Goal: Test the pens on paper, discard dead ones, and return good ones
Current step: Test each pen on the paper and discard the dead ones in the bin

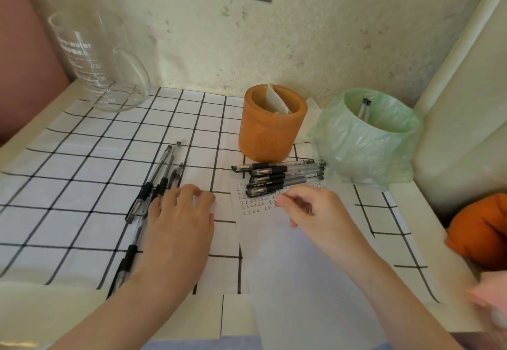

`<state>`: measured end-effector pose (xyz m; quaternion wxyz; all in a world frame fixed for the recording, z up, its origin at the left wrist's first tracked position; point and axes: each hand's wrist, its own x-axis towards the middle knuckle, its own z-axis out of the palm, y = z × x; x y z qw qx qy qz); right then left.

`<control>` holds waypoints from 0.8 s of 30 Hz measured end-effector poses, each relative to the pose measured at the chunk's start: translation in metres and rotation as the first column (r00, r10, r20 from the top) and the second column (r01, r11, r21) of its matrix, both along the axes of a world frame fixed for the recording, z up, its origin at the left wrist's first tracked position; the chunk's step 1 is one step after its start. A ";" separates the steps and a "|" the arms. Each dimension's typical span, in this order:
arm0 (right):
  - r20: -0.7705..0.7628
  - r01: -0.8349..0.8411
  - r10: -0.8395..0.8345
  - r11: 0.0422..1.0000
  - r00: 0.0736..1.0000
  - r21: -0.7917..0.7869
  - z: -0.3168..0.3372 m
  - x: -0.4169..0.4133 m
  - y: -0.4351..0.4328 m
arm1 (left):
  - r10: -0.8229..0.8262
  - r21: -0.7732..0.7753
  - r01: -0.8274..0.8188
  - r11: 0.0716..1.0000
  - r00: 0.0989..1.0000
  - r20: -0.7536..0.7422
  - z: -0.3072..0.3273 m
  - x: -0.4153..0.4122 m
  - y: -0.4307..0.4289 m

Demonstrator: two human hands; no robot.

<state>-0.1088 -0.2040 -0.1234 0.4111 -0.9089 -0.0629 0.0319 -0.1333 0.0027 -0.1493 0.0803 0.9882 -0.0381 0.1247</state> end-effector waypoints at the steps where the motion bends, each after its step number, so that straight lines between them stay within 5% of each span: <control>1: 0.001 -0.005 0.005 1.000 1.000 0.002 0.000 -0.001 -0.001 | 0.008 0.022 -0.007 1.000 1.000 -0.012 0.000 0.001 0.000; 5: -0.005 -0.022 0.022 1.000 1.000 -0.006 0.001 -0.004 -0.003 | 0.038 0.071 -0.035 0.997 0.999 -0.035 0.000 0.005 0.005; 16: -0.031 -0.032 0.032 1.000 0.999 0.002 0.002 -0.006 -0.001 | 0.034 -0.109 -0.030 0.994 0.999 0.031 -0.002 0.014 0.014; 20: -0.045 -0.017 0.019 0.999 0.999 0.033 0.004 -0.006 0.000 | -0.090 -0.269 0.093 0.959 0.996 0.023 0.001 0.012 0.008; 24: -0.080 -0.006 0.024 0.976 0.997 0.220 0.006 -0.007 0.003 | -0.205 -0.537 0.213 0.816 0.976 0.076 0.015 0.008 -0.004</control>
